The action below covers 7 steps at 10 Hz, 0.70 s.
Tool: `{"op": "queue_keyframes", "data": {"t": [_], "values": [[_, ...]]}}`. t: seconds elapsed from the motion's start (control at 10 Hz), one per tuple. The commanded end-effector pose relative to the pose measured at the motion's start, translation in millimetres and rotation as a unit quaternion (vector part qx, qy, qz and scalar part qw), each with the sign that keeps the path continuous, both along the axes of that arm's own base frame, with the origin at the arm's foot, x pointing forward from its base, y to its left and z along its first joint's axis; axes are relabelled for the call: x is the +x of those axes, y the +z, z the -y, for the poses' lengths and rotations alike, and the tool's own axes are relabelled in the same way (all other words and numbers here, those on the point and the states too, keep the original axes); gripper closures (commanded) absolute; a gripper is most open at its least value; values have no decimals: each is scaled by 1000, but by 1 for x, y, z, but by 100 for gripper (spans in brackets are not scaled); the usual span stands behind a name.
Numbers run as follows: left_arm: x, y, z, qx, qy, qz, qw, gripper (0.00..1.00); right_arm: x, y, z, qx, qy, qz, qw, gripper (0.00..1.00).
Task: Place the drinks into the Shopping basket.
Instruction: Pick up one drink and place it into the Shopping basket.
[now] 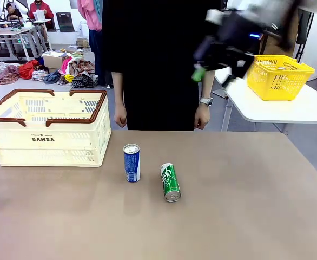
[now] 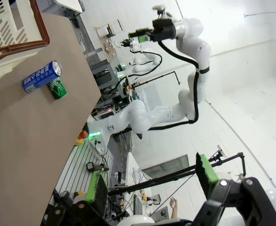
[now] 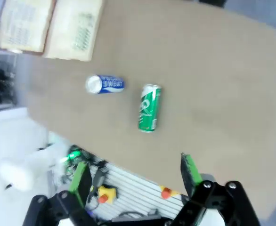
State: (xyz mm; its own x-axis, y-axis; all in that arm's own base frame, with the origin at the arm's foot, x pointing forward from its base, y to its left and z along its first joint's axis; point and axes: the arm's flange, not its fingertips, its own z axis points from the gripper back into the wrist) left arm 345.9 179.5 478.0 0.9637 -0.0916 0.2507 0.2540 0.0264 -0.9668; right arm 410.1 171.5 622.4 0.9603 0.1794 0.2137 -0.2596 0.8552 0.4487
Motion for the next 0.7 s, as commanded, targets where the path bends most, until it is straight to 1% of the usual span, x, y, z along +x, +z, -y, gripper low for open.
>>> {"op": "queue_keyframes", "data": {"t": [0.0, 0.1, 0.2, 0.3, 0.4, 0.5, 0.6], "values": [[-1, 3, 0, -6, 3, -3, 1000, 0, -77, -45, 102, 157, 11, -8, 988, 0], [-1, 3, 0, -6, 3, -3, 1000, 0, -113, -54, 147, 176, -41, -35, 983, 0], [-1, 3, 0, -6, 3, -3, 1000, 0, -151, -65, 186, 220, -79, -32, 972, 0], [-1, 3, 0, -6, 3, -3, 1000, 0, -175, -76, 211, 242, -114, -47, 962, 0], [-1, 3, 0, -6, 3, -3, 1000, 0, -189, -90, 226, 264, -141, -59, 952, 0], [-1, 3, 0, -6, 3, -3, 1000, 0, -191, -103, 228, 278, -138, -57, 949, 0], [-1, 3, 0, -6, 3, -3, 1000, 0, -185, -116, 226, 284, -138, -67, 947, 0]]}}
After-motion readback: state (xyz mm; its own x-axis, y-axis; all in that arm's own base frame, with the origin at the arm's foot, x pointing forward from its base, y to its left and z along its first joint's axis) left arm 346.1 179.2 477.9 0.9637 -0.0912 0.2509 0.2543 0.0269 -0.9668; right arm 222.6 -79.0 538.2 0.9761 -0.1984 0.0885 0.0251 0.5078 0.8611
